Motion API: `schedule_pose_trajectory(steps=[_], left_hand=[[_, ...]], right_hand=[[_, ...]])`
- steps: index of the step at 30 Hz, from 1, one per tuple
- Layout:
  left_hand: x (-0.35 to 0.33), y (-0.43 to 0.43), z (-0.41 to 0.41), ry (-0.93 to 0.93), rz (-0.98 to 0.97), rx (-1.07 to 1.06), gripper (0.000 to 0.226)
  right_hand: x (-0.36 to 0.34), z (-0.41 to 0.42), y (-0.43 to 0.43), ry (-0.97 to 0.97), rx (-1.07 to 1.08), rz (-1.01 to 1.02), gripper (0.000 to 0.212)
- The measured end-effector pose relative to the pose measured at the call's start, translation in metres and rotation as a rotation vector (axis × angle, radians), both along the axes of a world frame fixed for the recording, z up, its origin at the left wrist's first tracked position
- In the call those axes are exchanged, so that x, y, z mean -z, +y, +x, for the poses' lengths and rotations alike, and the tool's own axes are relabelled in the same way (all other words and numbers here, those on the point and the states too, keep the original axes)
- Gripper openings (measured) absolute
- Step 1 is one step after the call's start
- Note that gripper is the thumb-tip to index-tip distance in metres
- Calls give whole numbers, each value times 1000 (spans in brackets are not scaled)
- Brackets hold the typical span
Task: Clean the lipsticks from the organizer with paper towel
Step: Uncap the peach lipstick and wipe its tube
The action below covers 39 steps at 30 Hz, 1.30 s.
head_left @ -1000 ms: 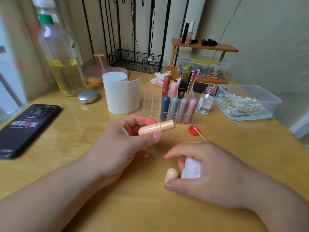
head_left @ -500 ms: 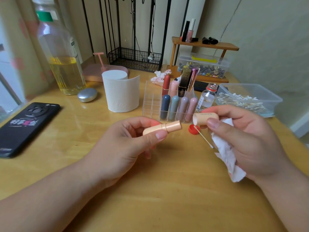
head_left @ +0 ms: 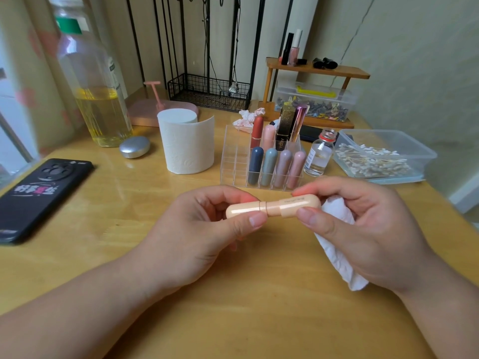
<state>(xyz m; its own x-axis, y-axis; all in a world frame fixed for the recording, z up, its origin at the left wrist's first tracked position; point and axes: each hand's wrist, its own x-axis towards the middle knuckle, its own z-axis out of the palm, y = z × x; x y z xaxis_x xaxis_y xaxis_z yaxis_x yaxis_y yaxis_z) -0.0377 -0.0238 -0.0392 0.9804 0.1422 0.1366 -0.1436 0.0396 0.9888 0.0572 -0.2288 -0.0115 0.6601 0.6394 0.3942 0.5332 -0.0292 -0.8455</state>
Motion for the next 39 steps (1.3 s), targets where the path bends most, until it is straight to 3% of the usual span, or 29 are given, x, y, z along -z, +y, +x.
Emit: schedule_pose_trajectory(steps=[5,9,14,17,22,28,39], left_hand=[[0,-4,-4,35,231,25,24],[3,-5,-3,-7,448,22,19],[7,-2,1,28,535,-19,11],[6,-2,1,74,555,-32,11],[2,0,0,110,592,-17,17],[6,3,2,112,679,-10,16],[8,10,7,114,593,-8,20]], right_hand=[[9,-6,8,11,-36,-63,22],[15,-9,14,-150,-22,-74,27],[20,-9,23,-287,63,-46,29],[27,-8,30,-394,42,-32,22],[35,-15,32,-316,77,-44,21],[32,-15,34,-418,76,-94,22],[23,-13,34,-436,143,-100,14]])
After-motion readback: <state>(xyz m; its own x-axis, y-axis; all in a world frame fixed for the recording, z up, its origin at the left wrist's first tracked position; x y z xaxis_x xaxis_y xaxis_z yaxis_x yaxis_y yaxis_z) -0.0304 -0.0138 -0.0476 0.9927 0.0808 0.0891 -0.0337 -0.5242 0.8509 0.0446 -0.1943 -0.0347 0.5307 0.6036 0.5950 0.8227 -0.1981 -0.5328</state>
